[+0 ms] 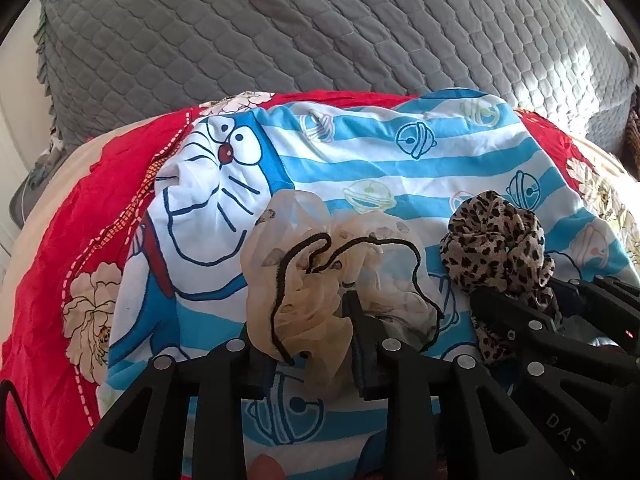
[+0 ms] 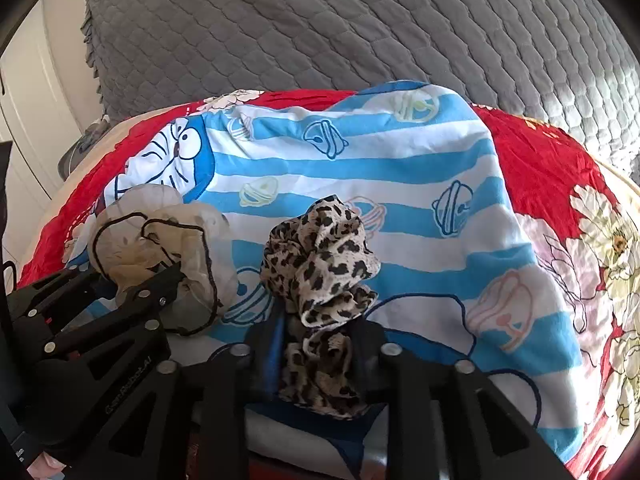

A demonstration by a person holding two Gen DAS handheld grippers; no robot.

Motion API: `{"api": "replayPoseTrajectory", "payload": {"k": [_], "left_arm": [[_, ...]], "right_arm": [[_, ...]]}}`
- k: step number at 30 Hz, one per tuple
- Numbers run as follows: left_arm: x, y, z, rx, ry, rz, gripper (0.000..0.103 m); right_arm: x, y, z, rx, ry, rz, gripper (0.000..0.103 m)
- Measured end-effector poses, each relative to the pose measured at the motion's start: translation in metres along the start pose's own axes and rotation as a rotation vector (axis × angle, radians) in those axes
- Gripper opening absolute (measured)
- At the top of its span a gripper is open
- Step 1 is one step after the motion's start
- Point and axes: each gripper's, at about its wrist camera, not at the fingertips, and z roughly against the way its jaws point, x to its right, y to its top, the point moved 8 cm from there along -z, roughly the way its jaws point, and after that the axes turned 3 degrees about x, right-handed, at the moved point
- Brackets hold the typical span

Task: Organize objects
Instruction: 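Lower both scrunchies onto the striped shirt and open both grippers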

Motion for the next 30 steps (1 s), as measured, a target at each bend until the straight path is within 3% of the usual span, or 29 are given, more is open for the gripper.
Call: {"api": "replayPoseTrajectory", "payload": {"k": [4, 10, 23, 30], "left_arm": [[-0.001, -0.001, 0.005, 0.004, -0.005, 0.002, 0.039], [-0.004, -0.004, 0.009, -0.004, -0.017, 0.009, 0.041], [-0.012, 0.003, 0.023, 0.012, -0.023, 0.019, 0.064], [-0.014, 0.0, 0.029, 0.012, -0.025, 0.02, 0.064]], "right_arm": [[0.002, 0.0, 0.001, -0.004, -0.004, -0.007, 0.045], [0.002, 0.0, 0.004, 0.001, -0.009, -0.008, 0.053], [-0.001, 0.002, 0.014, 0.024, -0.032, 0.024, 0.056], [0.0, 0.003, 0.018, 0.034, -0.031, 0.021, 0.057]]}}
